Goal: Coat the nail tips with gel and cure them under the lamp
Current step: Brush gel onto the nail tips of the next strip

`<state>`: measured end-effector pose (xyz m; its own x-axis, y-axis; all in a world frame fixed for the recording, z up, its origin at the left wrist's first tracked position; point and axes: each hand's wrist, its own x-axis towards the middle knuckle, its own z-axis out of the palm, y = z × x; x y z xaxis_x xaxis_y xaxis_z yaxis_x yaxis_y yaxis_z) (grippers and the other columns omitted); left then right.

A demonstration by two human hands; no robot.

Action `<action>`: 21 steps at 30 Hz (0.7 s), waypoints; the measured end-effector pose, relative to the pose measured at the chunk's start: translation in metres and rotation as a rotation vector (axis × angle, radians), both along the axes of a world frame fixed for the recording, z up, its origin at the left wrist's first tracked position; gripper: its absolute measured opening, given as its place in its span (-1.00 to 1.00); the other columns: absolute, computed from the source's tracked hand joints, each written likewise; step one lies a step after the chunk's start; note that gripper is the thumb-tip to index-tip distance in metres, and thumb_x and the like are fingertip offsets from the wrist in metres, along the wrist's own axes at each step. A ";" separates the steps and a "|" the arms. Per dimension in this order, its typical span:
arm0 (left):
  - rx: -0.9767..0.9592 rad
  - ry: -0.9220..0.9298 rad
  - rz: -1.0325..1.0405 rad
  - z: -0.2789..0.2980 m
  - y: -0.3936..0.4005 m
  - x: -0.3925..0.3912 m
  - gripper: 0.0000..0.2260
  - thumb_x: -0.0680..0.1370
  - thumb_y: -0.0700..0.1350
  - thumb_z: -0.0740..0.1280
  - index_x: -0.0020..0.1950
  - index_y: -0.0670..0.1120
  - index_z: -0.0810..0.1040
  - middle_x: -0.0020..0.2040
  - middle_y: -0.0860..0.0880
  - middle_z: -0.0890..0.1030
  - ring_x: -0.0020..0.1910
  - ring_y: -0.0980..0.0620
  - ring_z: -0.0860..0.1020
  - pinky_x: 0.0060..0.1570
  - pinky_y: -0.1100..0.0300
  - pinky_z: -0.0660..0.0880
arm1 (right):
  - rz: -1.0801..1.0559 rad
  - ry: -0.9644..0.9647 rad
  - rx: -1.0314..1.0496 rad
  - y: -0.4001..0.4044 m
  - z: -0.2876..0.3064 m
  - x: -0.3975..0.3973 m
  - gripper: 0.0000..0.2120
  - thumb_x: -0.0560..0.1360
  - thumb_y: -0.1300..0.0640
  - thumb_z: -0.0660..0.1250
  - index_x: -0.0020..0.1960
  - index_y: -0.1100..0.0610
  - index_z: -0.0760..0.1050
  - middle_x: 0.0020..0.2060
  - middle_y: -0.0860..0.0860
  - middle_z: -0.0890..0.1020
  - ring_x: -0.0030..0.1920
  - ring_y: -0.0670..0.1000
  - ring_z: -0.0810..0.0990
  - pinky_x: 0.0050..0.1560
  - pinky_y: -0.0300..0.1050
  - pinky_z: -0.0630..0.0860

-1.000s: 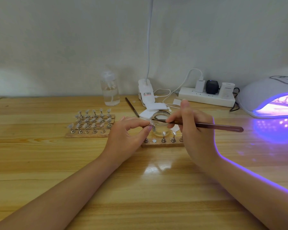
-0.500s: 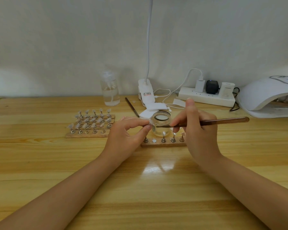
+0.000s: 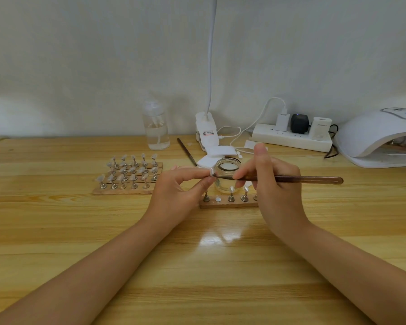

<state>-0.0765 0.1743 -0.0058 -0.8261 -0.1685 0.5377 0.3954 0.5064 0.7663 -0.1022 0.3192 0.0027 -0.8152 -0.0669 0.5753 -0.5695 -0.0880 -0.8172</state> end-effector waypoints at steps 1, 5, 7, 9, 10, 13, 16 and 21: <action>-0.001 0.001 -0.002 0.001 0.000 0.000 -0.85 0.41 -0.21 0.42 -0.06 -0.04 0.65 -0.19 0.14 0.63 -0.11 0.23 0.58 0.26 -0.21 0.31 | 0.000 -0.005 0.001 0.000 0.000 0.000 -0.54 0.51 0.00 0.11 -0.42 0.19 0.56 -0.51 0.08 0.58 -0.47 -0.14 0.53 -0.35 -0.41 0.38; 0.004 -0.005 -0.016 0.002 0.000 0.002 -0.85 0.41 -0.19 0.41 -0.08 0.03 0.63 -0.19 0.24 0.61 -0.12 0.33 0.57 0.25 -0.13 0.35 | -0.005 -0.002 -0.047 0.001 0.001 0.000 -0.52 0.54 0.02 0.10 -0.44 0.16 0.55 -0.54 0.04 0.56 -0.50 -0.15 0.50 -0.41 -0.41 0.36; 0.021 -0.017 -0.043 0.001 -0.001 0.000 -0.87 0.41 -0.21 0.41 -0.07 -0.05 0.64 -0.17 0.16 0.64 -0.15 0.31 0.58 0.19 0.03 0.43 | -0.026 -0.006 -0.061 0.002 0.002 0.000 -0.53 0.57 -0.01 0.12 -0.41 0.14 0.56 -0.53 0.02 0.57 -0.46 -0.17 0.52 -0.37 -0.43 0.36; 0.018 -0.021 -0.067 0.000 -0.002 -0.001 -0.89 0.42 -0.22 0.40 -0.08 -0.09 0.64 -0.12 0.08 0.66 -0.11 0.27 0.59 0.11 0.25 0.46 | -0.033 -0.029 -0.068 0.001 0.002 -0.001 -0.56 0.51 -0.05 0.11 -0.39 0.12 0.57 -0.52 0.00 0.58 -0.42 -0.15 0.55 -0.31 -0.41 0.39; 0.019 -0.017 -0.077 -0.001 -0.002 -0.001 -0.89 0.42 -0.24 0.40 -0.09 -0.10 0.64 -0.11 0.05 0.67 -0.10 0.27 0.59 0.04 0.35 0.45 | -0.035 -0.040 -0.066 0.001 0.002 -0.001 -0.57 0.50 -0.05 0.11 -0.38 0.12 0.57 -0.51 -0.01 0.58 -0.42 -0.15 0.55 -0.31 -0.41 0.39; 0.044 -0.010 -0.100 -0.001 -0.002 -0.002 -0.90 0.43 -0.28 0.39 -0.10 -0.13 0.63 -0.13 0.08 0.65 -0.10 0.31 0.59 -0.09 0.51 0.40 | -0.046 -0.057 -0.058 -0.001 0.000 -0.003 -0.57 0.56 0.03 0.11 -0.36 0.16 0.57 -0.52 -0.02 0.58 -0.46 -0.22 0.51 -0.33 -0.44 0.37; 0.063 -0.017 -0.112 -0.001 -0.002 -0.002 -0.87 0.43 -0.29 0.39 -0.14 -0.06 0.61 -0.16 0.15 0.63 -0.13 0.32 0.59 -0.09 0.52 0.39 | -0.035 -0.064 -0.056 -0.002 -0.001 -0.002 -0.56 0.56 0.02 0.11 -0.35 0.18 0.58 -0.50 0.03 0.59 -0.46 -0.21 0.51 -0.33 -0.44 0.37; 0.074 -0.028 -0.104 -0.003 -0.004 -0.004 -0.91 0.42 -0.26 0.40 -0.13 -0.09 0.61 -0.16 0.11 0.65 -0.15 0.29 0.59 -0.08 0.45 0.44 | 0.018 -0.065 -0.054 -0.003 -0.001 0.002 -0.53 0.47 -0.09 0.11 -0.37 0.19 0.58 -0.51 0.05 0.59 -0.48 -0.20 0.50 -0.34 -0.45 0.37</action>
